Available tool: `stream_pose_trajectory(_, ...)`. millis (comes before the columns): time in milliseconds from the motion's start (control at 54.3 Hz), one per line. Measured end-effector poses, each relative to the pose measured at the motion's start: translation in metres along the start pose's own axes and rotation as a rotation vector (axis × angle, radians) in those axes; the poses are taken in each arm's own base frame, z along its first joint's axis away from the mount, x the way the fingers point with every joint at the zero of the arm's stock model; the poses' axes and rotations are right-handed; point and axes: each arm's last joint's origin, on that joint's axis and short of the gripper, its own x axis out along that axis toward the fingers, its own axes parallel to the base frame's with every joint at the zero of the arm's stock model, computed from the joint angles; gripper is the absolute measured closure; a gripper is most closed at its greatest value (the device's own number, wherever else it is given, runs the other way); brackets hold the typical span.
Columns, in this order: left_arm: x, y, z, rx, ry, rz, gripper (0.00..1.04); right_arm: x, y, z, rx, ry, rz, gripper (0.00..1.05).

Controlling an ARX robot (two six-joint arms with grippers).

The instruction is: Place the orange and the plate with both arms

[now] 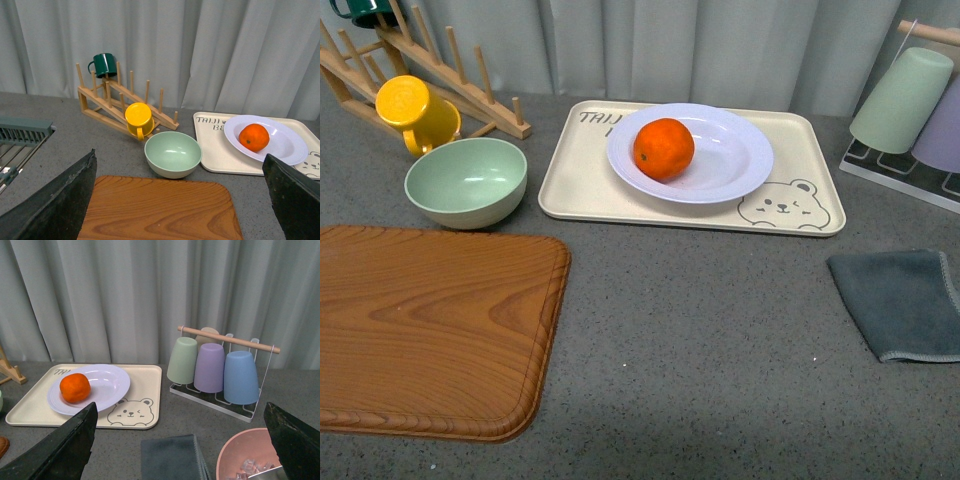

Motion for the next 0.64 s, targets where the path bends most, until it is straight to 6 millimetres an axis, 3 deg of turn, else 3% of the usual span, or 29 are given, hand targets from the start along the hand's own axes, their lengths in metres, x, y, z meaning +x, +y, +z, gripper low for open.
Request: stream_pose_trajectory(644,0.0000,0.0000,0.0000,0.000,0.000,0.000,0.06,0.0000,0.0000,0.0000,0.000,0.000,0.000,0.09)
